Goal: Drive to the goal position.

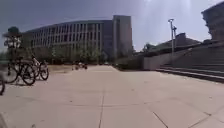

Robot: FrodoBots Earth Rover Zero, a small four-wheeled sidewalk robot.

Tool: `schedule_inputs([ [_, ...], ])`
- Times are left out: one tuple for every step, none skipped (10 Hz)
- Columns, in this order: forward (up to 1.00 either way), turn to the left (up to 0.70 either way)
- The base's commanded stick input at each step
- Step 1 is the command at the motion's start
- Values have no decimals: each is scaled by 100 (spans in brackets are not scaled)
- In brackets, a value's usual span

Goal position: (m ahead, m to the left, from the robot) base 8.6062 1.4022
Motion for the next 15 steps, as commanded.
schedule_inputs([
  [100,0],
  [100,0],
  [100,0],
  [100,0],
  [100,0],
  [100,0],
  [100,0],
  [100,0],
  [100,0],
  [100,0],
  [100,0],
  [100,0],
  [100,0],
  [100,0],
  [100,0],
])
